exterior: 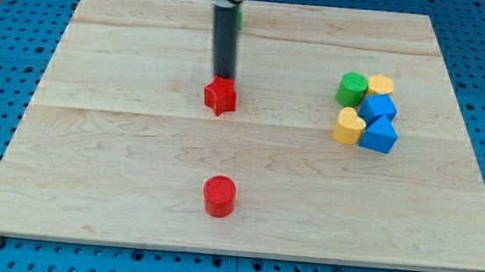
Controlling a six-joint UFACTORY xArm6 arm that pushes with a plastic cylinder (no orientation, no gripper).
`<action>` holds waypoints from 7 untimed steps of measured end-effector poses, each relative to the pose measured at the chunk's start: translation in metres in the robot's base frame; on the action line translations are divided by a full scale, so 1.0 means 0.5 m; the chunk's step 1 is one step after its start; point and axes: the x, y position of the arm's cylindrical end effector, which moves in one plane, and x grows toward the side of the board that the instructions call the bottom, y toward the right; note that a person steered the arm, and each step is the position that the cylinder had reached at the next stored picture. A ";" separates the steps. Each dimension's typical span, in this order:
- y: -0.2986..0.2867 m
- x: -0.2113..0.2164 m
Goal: Push red blocks to the bottom of the board
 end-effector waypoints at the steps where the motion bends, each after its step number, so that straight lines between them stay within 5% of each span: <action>1: -0.067 0.036; 2: -0.049 0.127; 4: -0.060 -0.045; 5: 0.035 -0.026; 7: 0.047 0.162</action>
